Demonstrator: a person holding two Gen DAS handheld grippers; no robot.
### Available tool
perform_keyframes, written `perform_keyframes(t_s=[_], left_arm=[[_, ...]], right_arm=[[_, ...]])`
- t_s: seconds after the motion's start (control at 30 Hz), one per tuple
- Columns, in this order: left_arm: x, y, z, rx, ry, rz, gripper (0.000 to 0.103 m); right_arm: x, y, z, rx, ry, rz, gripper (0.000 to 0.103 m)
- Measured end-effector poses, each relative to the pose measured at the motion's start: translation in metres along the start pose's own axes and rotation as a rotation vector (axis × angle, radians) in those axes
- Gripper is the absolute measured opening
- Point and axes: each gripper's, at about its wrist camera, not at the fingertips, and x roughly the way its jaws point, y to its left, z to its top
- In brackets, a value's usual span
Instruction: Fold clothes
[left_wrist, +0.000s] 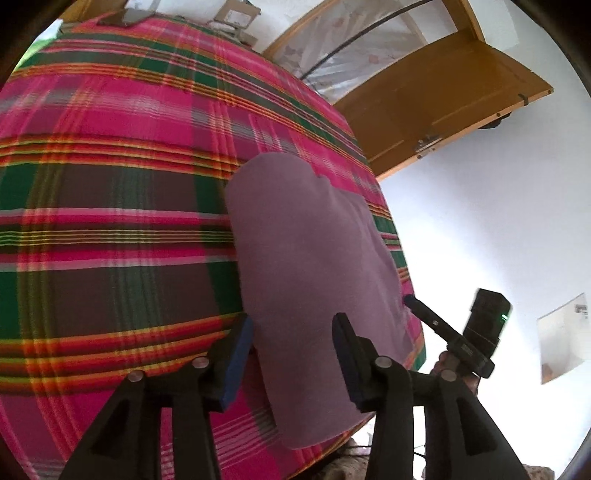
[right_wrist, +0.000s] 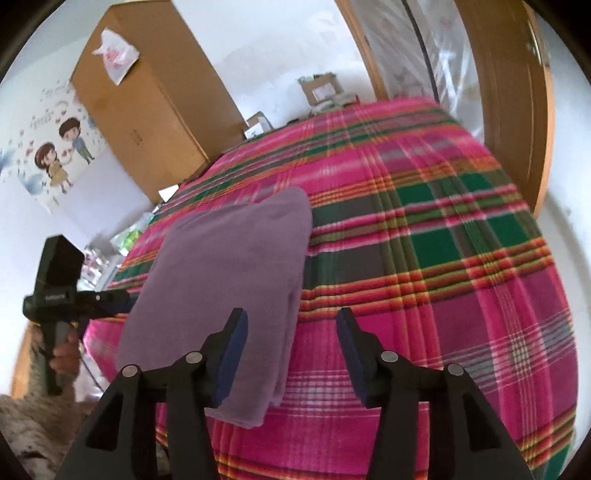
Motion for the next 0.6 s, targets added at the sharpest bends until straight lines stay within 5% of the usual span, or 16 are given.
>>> perform_keyframes(t_s=[0.2, 0.6], left_arm=[[0.015, 0.011, 0.015, -0.036, 0.057, -0.007, 0.051], [0.035, 0.034, 0.042, -0.117, 0.154, -0.113, 0.055]], right_arm=[[0.021, -0.016, 0.015, 0.055, 0.092, 0.162, 0.061], [0.06, -0.032, 0.04, 0.118, 0.273, 0.276, 0.068]])
